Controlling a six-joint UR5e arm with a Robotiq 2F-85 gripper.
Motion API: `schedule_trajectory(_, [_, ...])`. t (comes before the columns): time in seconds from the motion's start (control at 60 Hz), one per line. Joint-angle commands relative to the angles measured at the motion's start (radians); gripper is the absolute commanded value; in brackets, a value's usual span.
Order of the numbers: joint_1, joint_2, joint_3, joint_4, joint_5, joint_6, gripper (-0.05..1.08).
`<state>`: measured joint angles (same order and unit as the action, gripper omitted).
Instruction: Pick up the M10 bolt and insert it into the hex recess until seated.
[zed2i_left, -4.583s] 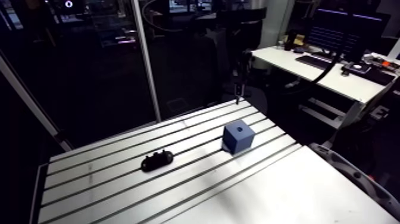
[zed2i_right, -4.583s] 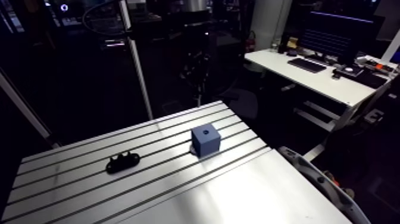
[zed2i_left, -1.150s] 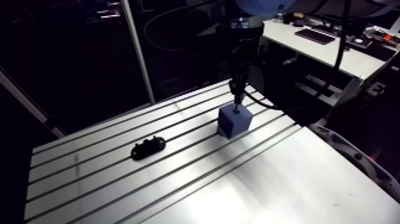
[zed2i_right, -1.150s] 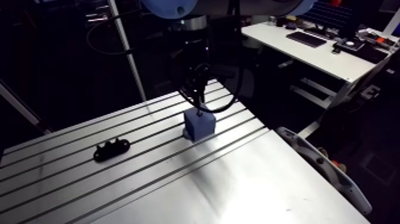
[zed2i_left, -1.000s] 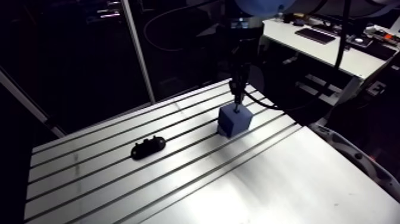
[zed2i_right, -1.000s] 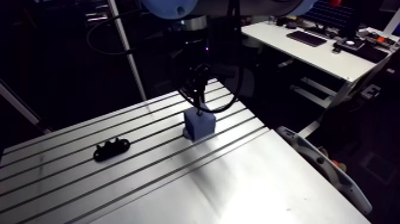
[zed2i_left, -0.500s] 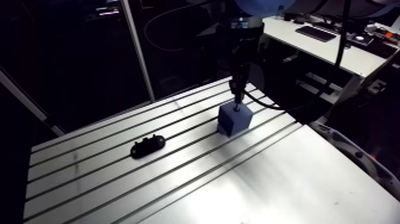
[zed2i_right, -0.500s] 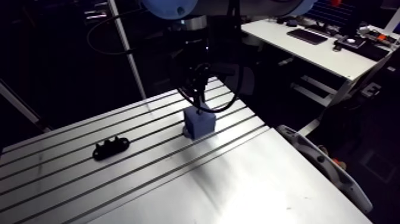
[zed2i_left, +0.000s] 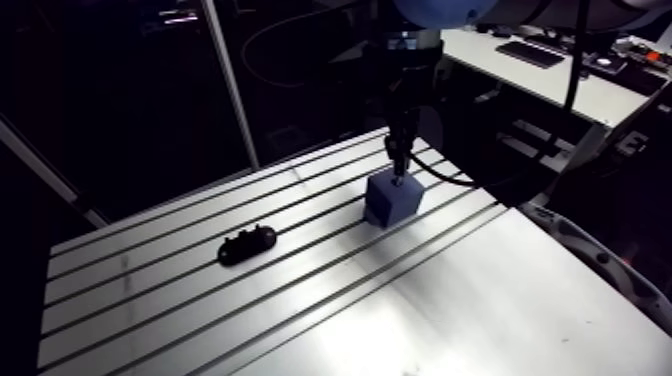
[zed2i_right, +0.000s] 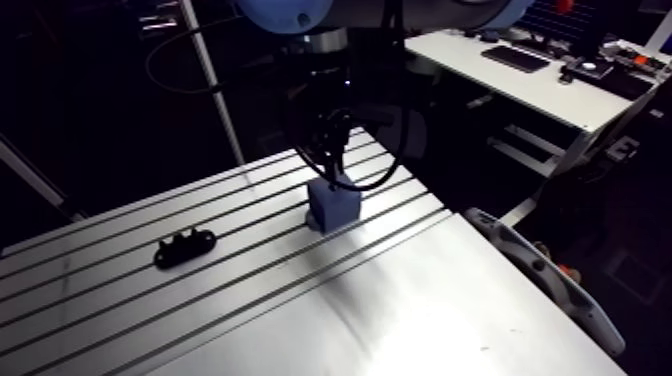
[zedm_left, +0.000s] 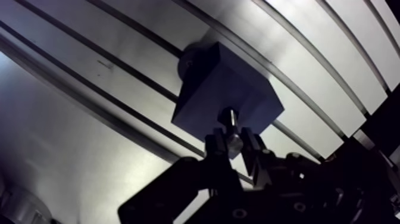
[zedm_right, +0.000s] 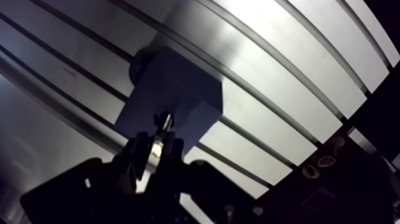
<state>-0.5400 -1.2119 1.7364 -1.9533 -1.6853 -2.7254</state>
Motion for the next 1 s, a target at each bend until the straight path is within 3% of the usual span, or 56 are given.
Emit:
schedule_trajectory(0.017, [0.000,-0.002,0.002,0.003,0.002,0.000,1.00])
schedule_trajectory(1.0, [0.003,-0.010,-0.002,0.015,-0.001,0.000,1.01])
